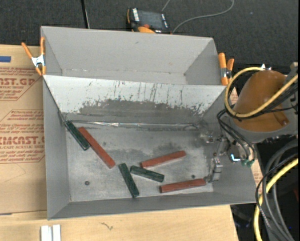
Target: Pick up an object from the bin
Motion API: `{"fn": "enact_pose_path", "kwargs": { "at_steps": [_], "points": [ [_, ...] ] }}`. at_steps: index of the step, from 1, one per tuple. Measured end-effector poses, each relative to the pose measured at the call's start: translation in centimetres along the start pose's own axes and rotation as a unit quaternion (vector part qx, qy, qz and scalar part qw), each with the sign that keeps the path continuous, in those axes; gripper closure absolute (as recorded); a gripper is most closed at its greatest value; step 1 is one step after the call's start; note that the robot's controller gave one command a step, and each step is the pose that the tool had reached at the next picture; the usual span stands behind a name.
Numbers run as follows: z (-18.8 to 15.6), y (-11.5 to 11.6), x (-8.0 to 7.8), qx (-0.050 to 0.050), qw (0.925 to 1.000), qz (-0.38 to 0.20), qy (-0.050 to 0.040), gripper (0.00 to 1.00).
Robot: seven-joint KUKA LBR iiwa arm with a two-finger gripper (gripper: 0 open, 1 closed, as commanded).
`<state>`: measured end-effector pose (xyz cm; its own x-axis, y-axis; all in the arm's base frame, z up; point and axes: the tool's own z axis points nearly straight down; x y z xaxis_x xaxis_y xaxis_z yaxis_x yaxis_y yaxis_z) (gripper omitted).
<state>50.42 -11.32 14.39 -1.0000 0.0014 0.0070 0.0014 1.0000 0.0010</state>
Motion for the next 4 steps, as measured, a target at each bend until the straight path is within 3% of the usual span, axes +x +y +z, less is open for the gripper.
{"fn": "enact_pose_path", "kwargs": {
  "at_steps": [1,2,3,4],
  "points": [
    [7.8,0.9,-2.6,0.0,0.9992,-0.039,-0.0016,0.0],
    [7.4,0.9,-2.7,0.001,0.9992,-0.039,-0.0039,1.0],
    [7.4,0.9,-2.7,0.001,0.9992,-0.039,-0.004,0.0],
    [7.4,8.4,-1.2,-0.001,0.9972,-0.074,-0.005,0.0]
  ]
}}
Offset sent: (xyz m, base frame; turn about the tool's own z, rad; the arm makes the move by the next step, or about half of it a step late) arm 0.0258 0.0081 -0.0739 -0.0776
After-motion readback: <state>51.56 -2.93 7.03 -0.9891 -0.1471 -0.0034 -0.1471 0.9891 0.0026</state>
